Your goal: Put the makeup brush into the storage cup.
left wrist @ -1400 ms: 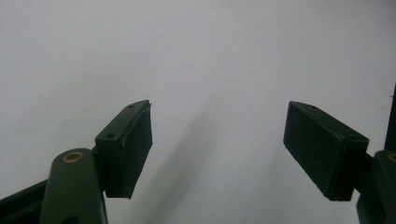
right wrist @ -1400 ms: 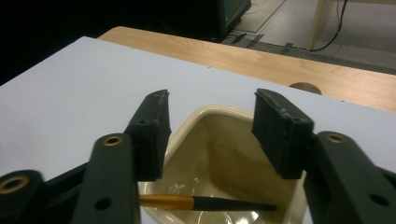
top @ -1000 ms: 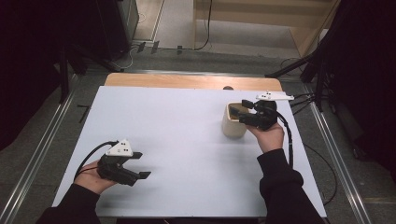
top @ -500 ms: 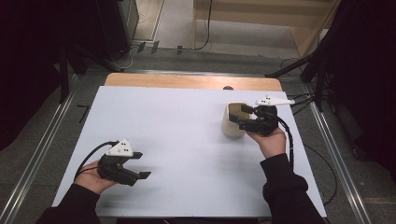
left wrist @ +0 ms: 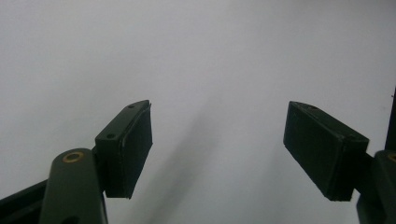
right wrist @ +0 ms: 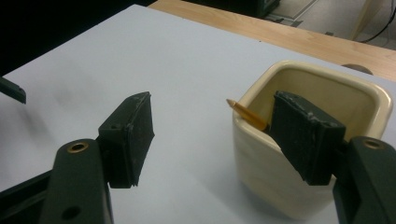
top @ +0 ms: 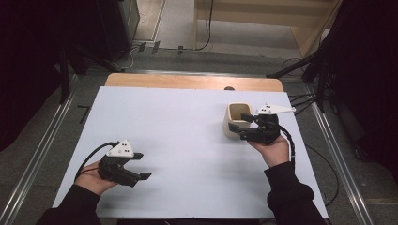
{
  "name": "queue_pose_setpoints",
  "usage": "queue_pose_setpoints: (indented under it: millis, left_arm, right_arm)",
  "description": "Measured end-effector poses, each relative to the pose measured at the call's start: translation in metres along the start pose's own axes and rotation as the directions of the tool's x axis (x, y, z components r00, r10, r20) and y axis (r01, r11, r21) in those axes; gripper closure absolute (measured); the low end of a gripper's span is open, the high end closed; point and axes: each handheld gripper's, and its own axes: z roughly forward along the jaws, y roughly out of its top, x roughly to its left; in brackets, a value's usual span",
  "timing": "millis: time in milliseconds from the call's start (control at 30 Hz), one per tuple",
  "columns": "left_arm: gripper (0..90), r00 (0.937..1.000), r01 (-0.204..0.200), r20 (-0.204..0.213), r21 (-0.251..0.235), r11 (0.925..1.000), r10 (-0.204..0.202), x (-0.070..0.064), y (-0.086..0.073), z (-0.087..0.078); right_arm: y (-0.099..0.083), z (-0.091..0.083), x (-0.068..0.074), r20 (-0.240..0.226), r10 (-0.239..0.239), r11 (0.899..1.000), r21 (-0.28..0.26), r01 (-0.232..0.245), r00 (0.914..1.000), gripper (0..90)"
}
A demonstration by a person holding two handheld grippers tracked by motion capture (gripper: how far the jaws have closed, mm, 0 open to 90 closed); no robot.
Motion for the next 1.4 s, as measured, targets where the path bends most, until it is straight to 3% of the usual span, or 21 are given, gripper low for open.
queue_pose_setpoints:
  millis: [500, 1100, 1400]
  left_arm:
    - [24.5, 1.0, 0.001, -0.002, 0.0, 1.0, -0.001, 0.0, 0.0, 0.0]
    - [24.5, 1.0, 0.001, -0.003, 0.002, 1.0, -0.001, 0.001, 0.0, 0.0]
    - [24.5, 1.0, 0.002, -0.002, 0.002, 1.0, -0.002, 0.001, -0.001, 0.001]
  right_arm:
    - [-0.019, -0.007, 0.015, -0.038, -0.037, 0.999, 0.015, 0.038, 0.9986, 29.8]
    - [-0.044, -0.019, 0.018, -0.104, -0.07, 0.996, 0.041, 0.075, 0.9921, 27.0]
    - [-0.057, -0.022, 0.019, -0.126, -0.087, 0.996, 0.026, 0.091, 0.9882, 26.2]
